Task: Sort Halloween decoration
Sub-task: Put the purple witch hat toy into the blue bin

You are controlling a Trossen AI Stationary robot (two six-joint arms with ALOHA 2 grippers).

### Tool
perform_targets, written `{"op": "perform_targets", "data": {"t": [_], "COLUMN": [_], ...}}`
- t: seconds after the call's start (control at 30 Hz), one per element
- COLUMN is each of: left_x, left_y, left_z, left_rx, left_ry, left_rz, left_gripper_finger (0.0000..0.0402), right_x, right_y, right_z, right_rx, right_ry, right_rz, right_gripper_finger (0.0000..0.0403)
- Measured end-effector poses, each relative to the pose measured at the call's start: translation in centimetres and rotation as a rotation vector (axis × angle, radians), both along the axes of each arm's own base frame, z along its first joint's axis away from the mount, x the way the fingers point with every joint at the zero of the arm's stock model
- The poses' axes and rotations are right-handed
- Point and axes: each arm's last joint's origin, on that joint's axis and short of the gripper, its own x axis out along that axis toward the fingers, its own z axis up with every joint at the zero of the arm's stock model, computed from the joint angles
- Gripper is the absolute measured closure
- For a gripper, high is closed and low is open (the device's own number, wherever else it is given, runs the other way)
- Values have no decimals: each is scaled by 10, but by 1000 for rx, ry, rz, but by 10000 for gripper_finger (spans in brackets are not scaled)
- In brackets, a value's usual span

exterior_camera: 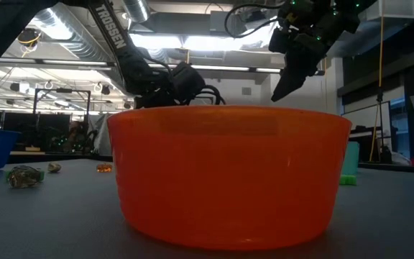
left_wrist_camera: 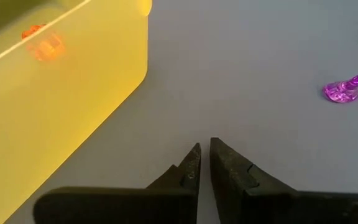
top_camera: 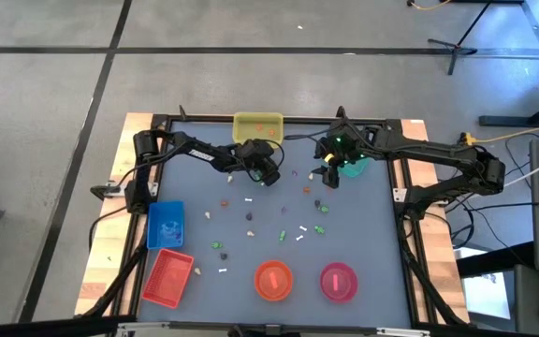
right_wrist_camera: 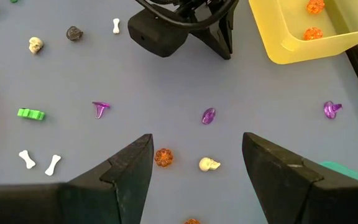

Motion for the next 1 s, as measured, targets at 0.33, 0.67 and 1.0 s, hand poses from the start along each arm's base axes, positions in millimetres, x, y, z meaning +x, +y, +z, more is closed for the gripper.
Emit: {"op": "perform_targets", "data": {"t": [0.33,0.67,1.0], "left_x": [2,-47,-122], "left_y": [-21,-33,-43], "left_z": [55,142,198], "left_rx": [17,73,135], "left_ry": [-140,-119,-28], "left_rz": [-82,-139,-155], "left_gripper_finger": [382,382,382], "right_x": [0,14,7], "right_y": [0,-13,-57], "right_z": [0,18,24], "right_rx": [-4,-157,-156], "right_ry": [-5,-212,-347], "right_rz": [2,-114,-283], "right_gripper_finger": [157,157,157]}}
